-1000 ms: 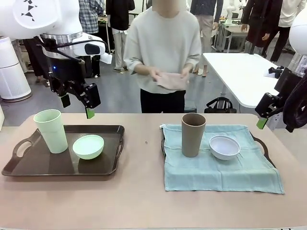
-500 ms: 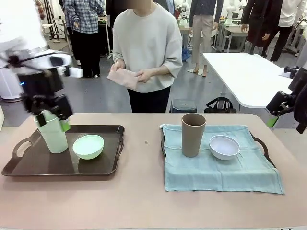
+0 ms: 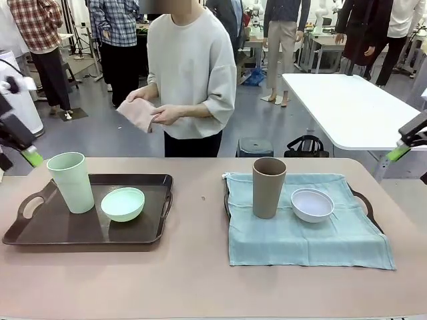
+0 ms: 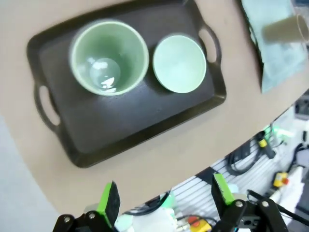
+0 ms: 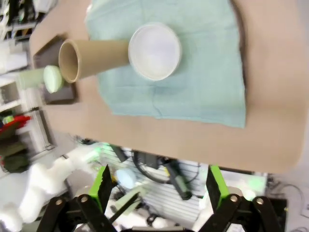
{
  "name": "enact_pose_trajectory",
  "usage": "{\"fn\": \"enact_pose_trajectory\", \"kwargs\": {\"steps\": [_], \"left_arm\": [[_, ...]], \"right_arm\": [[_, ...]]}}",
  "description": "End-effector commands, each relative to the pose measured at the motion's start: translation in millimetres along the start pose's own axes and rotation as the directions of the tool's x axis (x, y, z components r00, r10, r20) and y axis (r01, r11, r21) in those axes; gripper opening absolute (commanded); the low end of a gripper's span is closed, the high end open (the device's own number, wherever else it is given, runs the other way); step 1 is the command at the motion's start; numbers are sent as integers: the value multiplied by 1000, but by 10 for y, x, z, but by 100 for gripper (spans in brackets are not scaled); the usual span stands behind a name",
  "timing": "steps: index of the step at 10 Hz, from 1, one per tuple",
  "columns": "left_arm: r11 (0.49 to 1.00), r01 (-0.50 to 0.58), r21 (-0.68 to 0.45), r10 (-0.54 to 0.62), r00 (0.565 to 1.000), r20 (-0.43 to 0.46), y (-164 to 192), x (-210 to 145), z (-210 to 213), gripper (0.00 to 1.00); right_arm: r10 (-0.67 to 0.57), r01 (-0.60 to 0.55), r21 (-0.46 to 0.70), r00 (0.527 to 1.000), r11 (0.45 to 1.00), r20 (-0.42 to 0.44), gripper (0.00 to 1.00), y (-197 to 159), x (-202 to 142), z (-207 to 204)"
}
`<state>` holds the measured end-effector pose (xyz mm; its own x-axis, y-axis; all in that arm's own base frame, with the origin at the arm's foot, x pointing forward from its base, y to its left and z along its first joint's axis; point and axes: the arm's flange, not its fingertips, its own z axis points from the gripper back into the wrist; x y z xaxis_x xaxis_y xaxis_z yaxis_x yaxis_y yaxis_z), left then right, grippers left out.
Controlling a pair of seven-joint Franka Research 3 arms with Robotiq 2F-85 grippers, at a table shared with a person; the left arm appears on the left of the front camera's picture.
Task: Set up a tray with a mat and arrange the tableware.
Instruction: Pick up the Picnic Bowl and Reusable plastic cup from the Handle tray in front of the human's position and hold them in the air.
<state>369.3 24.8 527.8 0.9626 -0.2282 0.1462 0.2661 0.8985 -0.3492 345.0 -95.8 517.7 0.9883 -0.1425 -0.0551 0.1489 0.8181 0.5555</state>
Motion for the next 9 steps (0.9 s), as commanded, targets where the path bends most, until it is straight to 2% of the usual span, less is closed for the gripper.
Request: {"fn": "enact_pose_trajectory", "kwargs": {"steps": [1,3,5,6,7,9], "left_arm": [[991,-30,-133,40,996,74,320,-146,282,100],[966,-86,-244,117,986,117,631,-272,459,100],[906,-121,-406,190,973,133,974,-466,592,100],[910,-105,-402,176,974,144,982,-532,627,100],[939,-131,-317,179,976,127,851,-468,546,100],[939,-131,-317,179,976,127,851,-468,546,100]], "right_arm": [[-64,71,178,997,981,-46,100,-335,8,203],[-140,143,264,990,954,-33,100,-711,-7,378],[-147,142,357,989,923,-13,100,-949,-41,585],[-142,134,319,990,938,0,100,-933,-42,611],[-173,171,300,985,939,-18,100,-948,-116,506],[-173,171,300,985,939,-18,100,-948,-116,506]]}}
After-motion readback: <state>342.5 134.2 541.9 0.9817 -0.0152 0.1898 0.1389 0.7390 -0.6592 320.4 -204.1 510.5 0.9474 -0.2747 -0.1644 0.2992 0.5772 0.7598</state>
